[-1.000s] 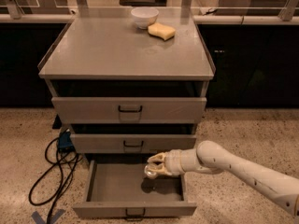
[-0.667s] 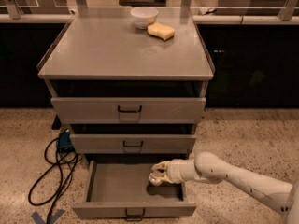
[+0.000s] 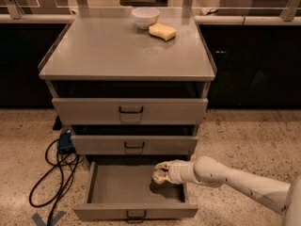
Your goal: Place orange can into bottom drawer
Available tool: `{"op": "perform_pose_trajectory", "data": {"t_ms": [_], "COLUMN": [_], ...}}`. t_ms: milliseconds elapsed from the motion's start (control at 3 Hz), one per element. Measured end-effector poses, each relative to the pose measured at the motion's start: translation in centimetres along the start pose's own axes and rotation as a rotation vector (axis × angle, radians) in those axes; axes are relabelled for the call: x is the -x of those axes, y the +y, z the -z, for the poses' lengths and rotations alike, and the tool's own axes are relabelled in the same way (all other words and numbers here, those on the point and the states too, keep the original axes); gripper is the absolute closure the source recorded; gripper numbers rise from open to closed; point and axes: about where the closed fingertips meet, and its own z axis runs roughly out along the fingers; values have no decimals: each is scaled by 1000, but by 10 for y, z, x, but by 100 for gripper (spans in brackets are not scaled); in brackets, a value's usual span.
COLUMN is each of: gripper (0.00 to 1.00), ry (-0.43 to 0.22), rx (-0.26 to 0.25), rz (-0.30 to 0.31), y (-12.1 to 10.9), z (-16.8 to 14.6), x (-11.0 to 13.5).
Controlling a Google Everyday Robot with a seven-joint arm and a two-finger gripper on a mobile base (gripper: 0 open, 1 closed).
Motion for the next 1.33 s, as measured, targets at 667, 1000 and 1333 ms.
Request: {"op": "perform_pose_trajectory", "data": {"t_ms": [667,1000,1333], "gripper": [100,100,100], "ry": [204,228,181], "rx": [-30,-93,-95], "rz": [118,137,110], "y": [16,-2,-5], "z": [-53,-54,-53], "x": [-62,-67,-74]}}
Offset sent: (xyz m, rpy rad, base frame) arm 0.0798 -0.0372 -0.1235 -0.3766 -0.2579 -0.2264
